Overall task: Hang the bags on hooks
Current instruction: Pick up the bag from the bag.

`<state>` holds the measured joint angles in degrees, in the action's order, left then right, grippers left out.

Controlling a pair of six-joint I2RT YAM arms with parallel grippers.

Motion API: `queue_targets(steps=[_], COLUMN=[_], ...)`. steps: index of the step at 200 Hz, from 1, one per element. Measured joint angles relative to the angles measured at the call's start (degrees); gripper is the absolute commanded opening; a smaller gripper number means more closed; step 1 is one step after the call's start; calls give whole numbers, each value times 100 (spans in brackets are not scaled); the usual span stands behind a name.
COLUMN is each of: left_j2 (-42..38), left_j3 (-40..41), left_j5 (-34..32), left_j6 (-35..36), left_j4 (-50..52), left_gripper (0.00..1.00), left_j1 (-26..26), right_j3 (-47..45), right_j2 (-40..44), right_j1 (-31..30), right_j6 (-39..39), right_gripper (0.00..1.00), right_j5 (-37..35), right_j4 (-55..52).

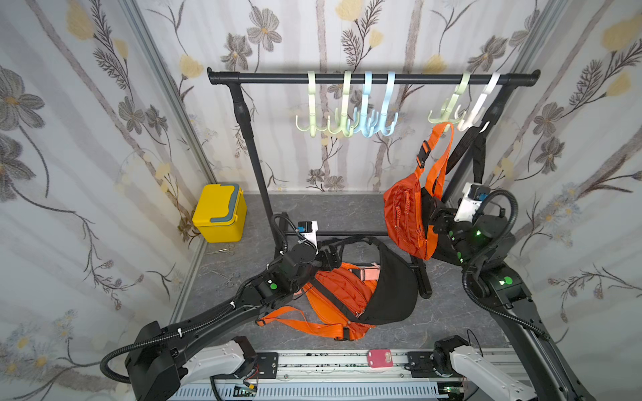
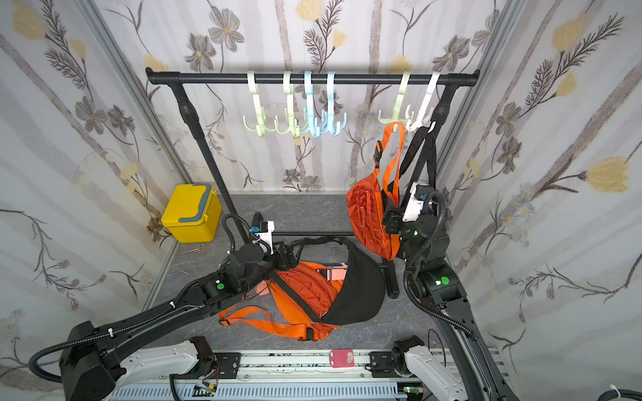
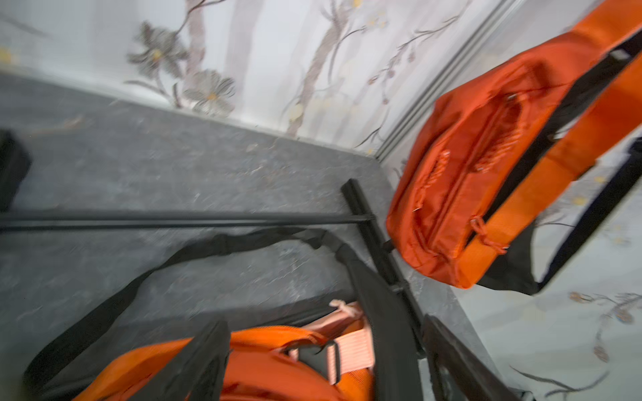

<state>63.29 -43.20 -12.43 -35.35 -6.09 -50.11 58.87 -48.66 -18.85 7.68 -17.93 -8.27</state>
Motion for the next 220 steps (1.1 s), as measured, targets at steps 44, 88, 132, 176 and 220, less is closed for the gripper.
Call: queue_targets(steps=[44, 88, 132, 176, 220], left_j2=[-435, -855, -1139, -1316, -2404], left_j3=[1075, 1445, 1626, 1884, 2391], left_j5=[87, 197, 262, 365, 479], left_j6=[-835, -1163, -1279, -1473, -1808], left_j4=[337, 367, 367, 365, 304], left_gripper=[85, 85, 85, 86, 86], left_j1=[116, 339, 463, 570, 1062], right_j3=[-1646, -2253, -1875, -1268, 22], right_j2=[52, -861, -2033, -2378, -3366], right_j1=[-1408, -2544, -2769, -3193, -3220], right_j6=[621, 1534, 2465, 2277, 1331], right_gripper=[78, 72, 62, 67, 66], right_j5=[-542, -905, -918, -570, 739], right_j4=[378, 142, -448, -302, 114])
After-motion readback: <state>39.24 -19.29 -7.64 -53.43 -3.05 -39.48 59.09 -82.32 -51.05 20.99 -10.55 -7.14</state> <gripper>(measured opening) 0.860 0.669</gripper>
